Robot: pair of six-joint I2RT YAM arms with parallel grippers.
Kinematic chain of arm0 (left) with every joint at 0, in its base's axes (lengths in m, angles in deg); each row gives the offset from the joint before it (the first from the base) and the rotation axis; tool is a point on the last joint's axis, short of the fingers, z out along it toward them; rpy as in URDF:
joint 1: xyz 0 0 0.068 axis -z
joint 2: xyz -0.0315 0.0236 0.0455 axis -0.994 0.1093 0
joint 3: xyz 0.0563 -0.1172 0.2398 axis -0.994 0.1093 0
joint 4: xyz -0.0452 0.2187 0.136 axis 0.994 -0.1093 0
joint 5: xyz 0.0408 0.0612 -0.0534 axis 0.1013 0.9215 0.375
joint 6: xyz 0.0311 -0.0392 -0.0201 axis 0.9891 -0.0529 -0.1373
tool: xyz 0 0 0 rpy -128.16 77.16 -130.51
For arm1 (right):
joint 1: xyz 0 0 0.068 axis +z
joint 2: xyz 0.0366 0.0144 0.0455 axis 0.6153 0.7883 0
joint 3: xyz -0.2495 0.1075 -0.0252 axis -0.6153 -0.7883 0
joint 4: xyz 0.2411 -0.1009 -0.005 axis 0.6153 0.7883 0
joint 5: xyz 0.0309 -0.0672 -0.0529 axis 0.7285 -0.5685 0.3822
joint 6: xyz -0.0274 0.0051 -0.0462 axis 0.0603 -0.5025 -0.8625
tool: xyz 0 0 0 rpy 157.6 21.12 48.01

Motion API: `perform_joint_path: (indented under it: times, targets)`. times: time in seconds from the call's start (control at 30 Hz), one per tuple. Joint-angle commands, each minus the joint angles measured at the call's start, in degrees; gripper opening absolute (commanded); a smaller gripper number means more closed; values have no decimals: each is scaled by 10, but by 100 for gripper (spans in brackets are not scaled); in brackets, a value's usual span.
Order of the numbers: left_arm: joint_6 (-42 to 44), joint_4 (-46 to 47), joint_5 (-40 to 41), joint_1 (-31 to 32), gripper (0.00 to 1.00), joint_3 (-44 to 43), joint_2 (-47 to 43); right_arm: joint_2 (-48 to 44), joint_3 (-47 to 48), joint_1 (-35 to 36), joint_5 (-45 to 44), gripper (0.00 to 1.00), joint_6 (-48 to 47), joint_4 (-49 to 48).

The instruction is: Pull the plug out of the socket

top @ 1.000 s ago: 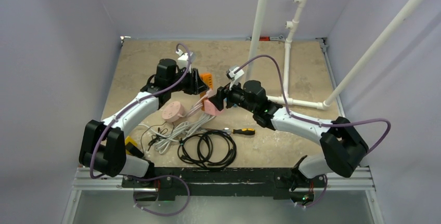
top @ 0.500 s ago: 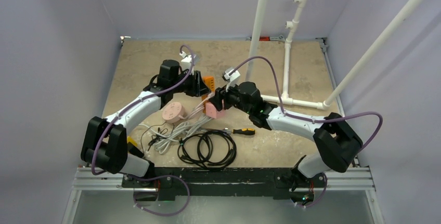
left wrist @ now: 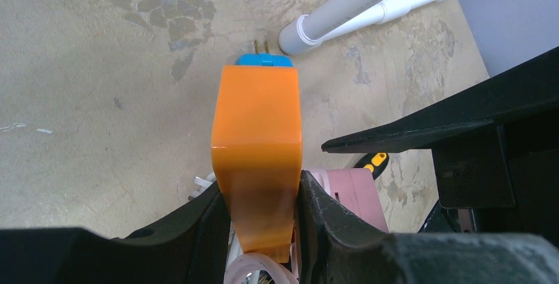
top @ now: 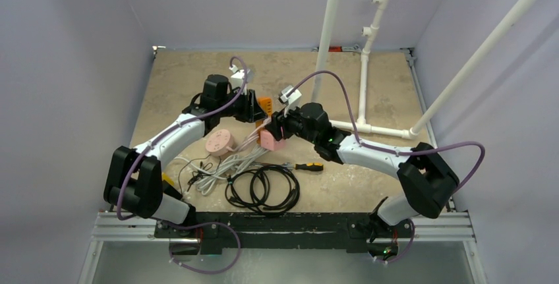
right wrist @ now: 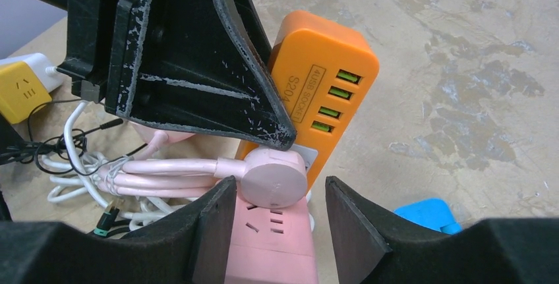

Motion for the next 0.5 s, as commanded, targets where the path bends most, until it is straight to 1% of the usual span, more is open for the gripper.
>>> perform_joint_path:
  times: [0.0,0.33,0.47]
  targets:
    - [0,17,-46,3,0,-35,-3,7,27,1,5,54,-15,-4]
    - [-2,16,-54,3,0,-36,1,26,34,4,15,52,-15,-6]
    - [-1,15,-53,3,0,-36,1,29,41,13,11,53,-32,8]
